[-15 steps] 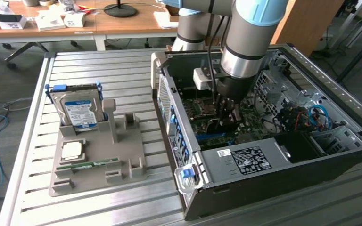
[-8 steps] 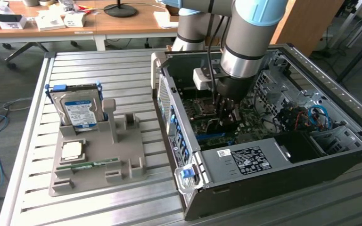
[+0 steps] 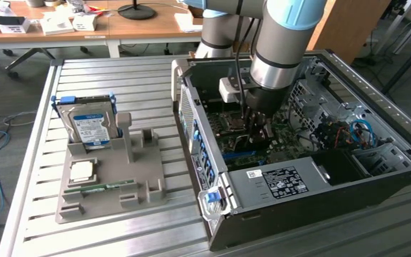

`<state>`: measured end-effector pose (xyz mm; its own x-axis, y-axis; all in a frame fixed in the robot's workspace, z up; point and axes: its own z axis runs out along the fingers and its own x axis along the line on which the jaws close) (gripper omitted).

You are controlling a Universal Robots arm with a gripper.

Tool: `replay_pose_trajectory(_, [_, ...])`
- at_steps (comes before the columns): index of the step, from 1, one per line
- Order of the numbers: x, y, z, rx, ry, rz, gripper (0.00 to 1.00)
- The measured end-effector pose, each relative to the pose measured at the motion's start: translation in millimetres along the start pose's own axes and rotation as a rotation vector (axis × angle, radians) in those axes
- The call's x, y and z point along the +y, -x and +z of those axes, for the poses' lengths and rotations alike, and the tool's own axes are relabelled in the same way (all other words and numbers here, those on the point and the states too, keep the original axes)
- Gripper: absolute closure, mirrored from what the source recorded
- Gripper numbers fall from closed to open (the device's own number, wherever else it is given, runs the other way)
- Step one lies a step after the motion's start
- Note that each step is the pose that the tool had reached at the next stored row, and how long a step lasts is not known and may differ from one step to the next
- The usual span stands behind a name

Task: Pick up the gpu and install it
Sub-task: 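Insert the gpu into the slot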

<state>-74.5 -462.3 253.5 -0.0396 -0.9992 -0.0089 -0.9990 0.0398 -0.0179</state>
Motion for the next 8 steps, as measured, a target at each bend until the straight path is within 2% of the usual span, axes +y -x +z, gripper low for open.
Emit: replay_pose_trajectory(8, [0.0,0.0,0.3,-0.0001,0.0000,0.000,0.74])
